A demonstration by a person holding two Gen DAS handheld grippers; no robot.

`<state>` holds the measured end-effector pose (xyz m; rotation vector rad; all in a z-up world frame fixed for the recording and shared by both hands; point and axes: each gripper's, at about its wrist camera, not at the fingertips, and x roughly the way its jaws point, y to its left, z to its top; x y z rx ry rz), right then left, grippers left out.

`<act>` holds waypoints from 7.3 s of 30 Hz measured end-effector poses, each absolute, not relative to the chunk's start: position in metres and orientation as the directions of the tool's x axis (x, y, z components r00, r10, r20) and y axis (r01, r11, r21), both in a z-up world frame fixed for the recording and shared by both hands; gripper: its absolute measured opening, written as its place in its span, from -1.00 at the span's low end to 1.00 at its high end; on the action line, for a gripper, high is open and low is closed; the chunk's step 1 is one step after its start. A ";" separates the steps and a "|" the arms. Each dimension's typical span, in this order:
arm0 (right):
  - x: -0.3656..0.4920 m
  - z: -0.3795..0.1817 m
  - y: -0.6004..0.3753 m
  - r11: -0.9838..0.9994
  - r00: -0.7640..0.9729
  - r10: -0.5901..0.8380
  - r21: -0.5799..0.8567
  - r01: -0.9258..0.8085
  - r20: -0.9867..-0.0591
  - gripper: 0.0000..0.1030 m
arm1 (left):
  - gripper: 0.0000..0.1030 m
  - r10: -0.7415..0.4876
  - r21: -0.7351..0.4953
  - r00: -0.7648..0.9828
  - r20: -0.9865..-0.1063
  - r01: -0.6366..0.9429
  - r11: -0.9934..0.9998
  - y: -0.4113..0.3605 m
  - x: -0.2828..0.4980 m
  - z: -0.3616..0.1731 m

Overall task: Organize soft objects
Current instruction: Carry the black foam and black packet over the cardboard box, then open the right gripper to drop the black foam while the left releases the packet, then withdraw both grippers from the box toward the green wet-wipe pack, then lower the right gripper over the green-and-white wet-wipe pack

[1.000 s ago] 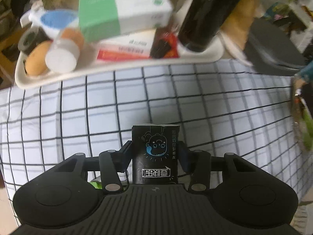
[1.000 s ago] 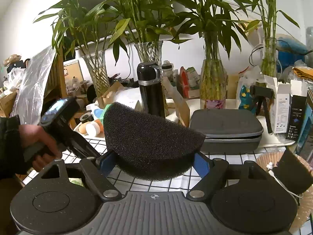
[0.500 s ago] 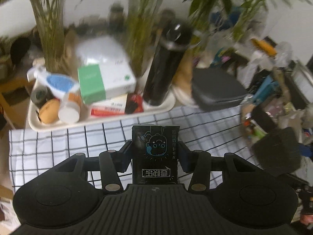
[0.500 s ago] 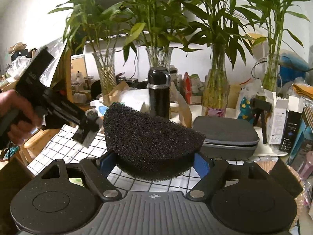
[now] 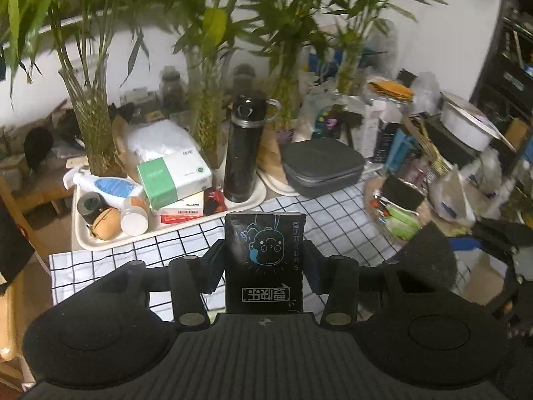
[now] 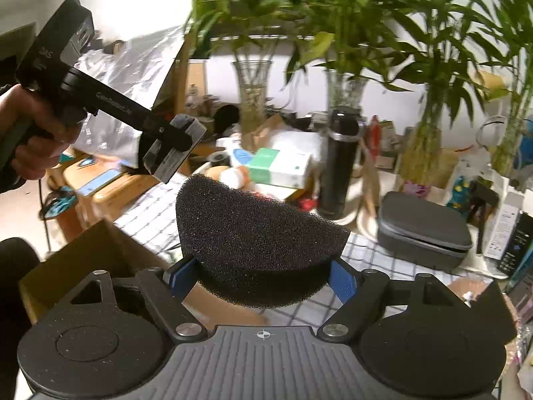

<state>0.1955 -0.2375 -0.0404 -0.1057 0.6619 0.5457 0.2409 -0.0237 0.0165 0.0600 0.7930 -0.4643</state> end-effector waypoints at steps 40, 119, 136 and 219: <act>0.100 -0.026 -0.213 0.810 0.623 0.454 0.005 -0.586 -0.637 0.62 | 0.53 -0.404 -0.148 0.642 -0.652 0.414 0.898 0.025 0.084 -0.028; 0.153 -0.037 -0.217 0.890 0.644 0.447 0.240 -0.386 -0.621 1.00 | 0.53 -0.310 -0.092 0.775 -0.551 0.313 0.945 0.076 0.054 -0.052; 0.174 -0.018 -0.212 0.894 0.679 0.445 0.238 -0.380 -0.585 1.00 | 0.53 -0.321 -0.144 0.770 -0.551 0.291 0.946 0.082 0.057 -0.048; 0.341 -0.136 -0.242 0.902 0.603 0.415 0.221 -0.371 -0.681 1.00 | -0.88 -0.347 -0.380 0.349 -0.870 -0.027 0.925 0.092 0.313 -0.200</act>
